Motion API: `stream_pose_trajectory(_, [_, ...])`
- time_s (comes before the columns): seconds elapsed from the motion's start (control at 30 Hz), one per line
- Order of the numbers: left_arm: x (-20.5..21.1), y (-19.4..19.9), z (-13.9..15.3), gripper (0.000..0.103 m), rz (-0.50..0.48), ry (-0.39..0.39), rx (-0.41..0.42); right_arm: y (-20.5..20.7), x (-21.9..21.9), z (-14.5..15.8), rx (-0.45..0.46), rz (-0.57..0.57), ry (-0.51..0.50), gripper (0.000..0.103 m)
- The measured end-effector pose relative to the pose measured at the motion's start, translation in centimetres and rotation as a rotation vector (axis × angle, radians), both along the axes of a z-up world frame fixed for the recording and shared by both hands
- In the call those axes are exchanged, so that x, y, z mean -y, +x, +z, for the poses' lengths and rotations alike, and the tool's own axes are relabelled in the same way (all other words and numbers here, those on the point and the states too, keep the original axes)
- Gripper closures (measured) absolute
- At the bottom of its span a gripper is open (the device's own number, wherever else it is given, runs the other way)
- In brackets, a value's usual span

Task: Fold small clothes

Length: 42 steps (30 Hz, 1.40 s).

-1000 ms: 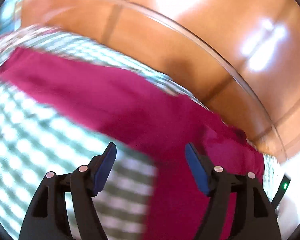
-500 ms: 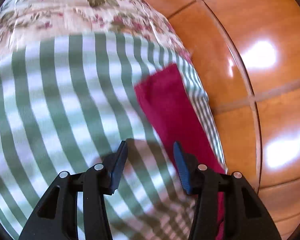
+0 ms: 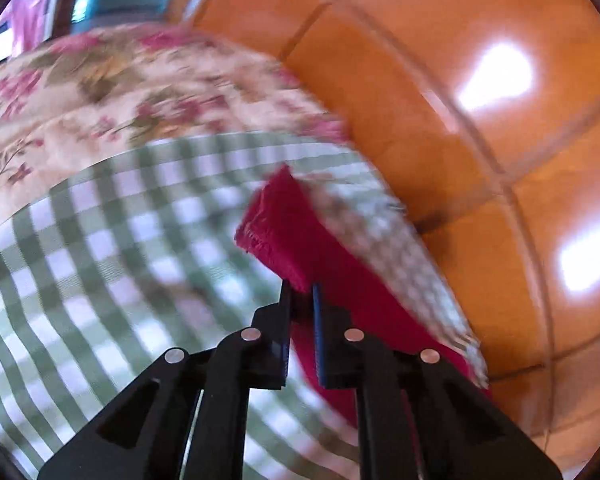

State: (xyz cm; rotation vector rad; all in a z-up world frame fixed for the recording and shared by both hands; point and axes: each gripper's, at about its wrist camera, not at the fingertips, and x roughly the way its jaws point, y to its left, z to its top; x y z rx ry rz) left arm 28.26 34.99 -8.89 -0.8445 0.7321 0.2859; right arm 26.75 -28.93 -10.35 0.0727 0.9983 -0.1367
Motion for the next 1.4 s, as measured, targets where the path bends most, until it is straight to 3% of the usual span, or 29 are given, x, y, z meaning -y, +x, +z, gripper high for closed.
stream_pose_trajectory(0.17, [7.3, 0.4, 4.3, 0.094, -0.2, 0.026, 0.146, 0.0, 0.0, 0.0, 0.001, 0.0, 0.002, 0.004])
stream_pose_trajectory(0.3, [15.0, 0.1, 6.0, 0.094, -0.376, 0.055, 0.203, 0.0, 0.0, 0.0, 0.002, -0.001, 0.003, 0.004])
stream_pose_trajectory(0.53, [27.3, 0.3, 2.9, 0.093, -0.62, 0.07, 0.135, 0.0, 0.1, 0.0, 0.006, -0.002, 0.011, 0.004])
stream_pose_trajectory(0.6, [29.9, 0.0, 1.8, 0.081, -0.649, 0.124, 0.1, 0.0, 0.2, 0.0, 0.008, -0.003, 0.013, 0.004])
stream_pose_trajectory(0.7, [31.3, -0.9, 1.0, 0.064, -0.674, 0.134, 0.079, 0.0, 0.3, 0.0, 0.008, -0.004, 0.016, 0.004])
stream_pose_trajectory(0.87, [31.1, -4.8, 0.2, 0.061, -0.691, 0.19, 0.061, 0.1, 0.2, 0.3, 0.01, -0.008, 0.021, 0.004])
stream_pose_trajectory(0.97, [30.7, -7.4, -0.6, 0.058, -0.688, 0.22, 0.049, -0.4, -0.5, 1.9, 0.058, 0.005, 0.024, 0.016])
stream_pose_trajectory(1.07, [30.6, -9.2, -1.6, 0.058, -0.683, 0.244, 0.038, -0.6, -2.9, 3.4, 0.075, 0.089, 0.187, 0.032])
stream_pose_trajectory(1.13, [30.6, -9.9, -2.0, 0.058, -0.688, 0.241, 0.042, -0.1, -6.0, 3.5, 0.039, 0.189, 0.3, 0.038])
stream_pose_trajectory(1.2, [30.7, -10.2, -2.2, 0.058, -0.685, 0.259, 0.048, 0.6, -8.8, 3.3, 0.008, 0.258, 0.362, 0.052])
stream_pose_trajectory(1.4, [30.4, -10.7, -3.4, 0.057, -0.696, 0.251, 0.061, 4.2, -15.5, 2.3, -0.032, 0.314, 0.44, 0.052])
